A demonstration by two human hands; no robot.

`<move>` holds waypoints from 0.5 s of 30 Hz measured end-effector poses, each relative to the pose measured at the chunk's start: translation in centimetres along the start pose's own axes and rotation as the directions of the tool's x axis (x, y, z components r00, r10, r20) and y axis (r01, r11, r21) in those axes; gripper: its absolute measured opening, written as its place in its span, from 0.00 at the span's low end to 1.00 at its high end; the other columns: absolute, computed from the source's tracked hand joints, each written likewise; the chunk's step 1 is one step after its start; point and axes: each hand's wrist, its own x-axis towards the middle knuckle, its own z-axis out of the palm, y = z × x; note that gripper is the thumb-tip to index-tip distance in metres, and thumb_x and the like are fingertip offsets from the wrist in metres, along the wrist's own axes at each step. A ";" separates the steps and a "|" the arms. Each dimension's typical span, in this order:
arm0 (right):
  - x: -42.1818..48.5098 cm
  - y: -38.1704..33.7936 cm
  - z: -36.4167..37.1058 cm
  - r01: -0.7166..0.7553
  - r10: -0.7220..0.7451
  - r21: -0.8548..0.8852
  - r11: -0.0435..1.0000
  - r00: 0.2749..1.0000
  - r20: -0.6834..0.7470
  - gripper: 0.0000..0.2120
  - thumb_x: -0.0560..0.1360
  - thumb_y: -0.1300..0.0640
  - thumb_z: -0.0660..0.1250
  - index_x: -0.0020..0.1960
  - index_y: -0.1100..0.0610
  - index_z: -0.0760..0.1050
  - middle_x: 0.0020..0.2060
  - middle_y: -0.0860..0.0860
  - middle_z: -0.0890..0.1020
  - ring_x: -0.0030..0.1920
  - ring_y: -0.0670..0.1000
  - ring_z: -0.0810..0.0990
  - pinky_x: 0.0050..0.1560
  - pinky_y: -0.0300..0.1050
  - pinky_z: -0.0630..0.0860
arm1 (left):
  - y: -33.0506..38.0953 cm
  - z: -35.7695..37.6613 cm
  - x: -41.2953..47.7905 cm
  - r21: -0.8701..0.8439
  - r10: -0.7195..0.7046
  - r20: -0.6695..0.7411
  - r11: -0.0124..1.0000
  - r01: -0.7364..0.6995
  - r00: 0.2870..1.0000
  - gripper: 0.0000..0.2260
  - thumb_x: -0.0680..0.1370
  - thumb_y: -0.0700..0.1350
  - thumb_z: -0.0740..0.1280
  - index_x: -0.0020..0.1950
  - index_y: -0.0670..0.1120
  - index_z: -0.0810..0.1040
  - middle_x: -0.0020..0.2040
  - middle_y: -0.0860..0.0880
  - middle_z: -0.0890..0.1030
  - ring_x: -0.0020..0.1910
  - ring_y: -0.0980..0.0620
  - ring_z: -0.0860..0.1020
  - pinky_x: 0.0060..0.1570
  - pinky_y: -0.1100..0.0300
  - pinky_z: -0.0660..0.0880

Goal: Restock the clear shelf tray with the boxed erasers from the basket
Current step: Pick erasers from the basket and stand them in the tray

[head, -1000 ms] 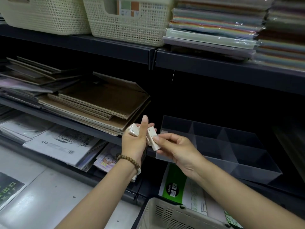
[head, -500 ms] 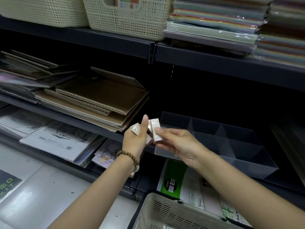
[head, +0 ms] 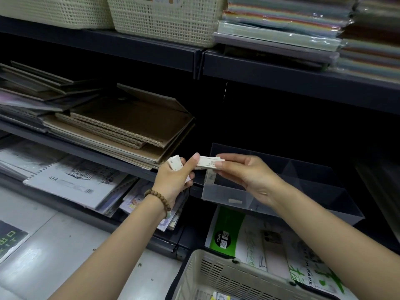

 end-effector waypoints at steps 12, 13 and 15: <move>3.5 -0.6 -3.6 0.285 -0.137 -0.790 0.542 0.958 0.251 0.12 0.68 0.59 0.75 0.51 0.55 0.78 0.42 0.45 0.80 0.41 0.40 0.79 0.44 0.28 0.76 | -2.7 0.0 0.6 0.275 -0.021 0.084 0.962 -0.002 0.996 0.15 0.73 0.49 0.70 0.33 0.46 0.68 0.26 0.54 0.73 0.23 0.62 0.71 0.26 0.69 0.72; 3.8 -0.1 -3.3 0.297 -0.143 -0.794 0.531 0.955 0.262 0.13 0.68 0.59 0.75 0.51 0.55 0.78 0.41 0.45 0.80 0.40 0.40 0.79 0.44 0.30 0.76 | -2.9 0.2 0.6 0.280 -0.022 0.098 0.960 -0.006 0.995 0.16 0.74 0.48 0.70 0.32 0.47 0.67 0.23 0.54 0.72 0.21 0.61 0.70 0.24 0.69 0.69; 4.3 1.0 -2.6 0.318 -0.186 -0.800 0.510 0.948 0.258 0.13 0.68 0.59 0.75 0.51 0.54 0.78 0.42 0.47 0.80 0.41 0.44 0.79 0.45 0.36 0.77 | -3.0 0.4 0.6 0.274 -0.026 0.115 0.962 -0.006 0.993 0.16 0.74 0.46 0.70 0.31 0.46 0.66 0.22 0.54 0.71 0.18 0.61 0.68 0.20 0.71 0.65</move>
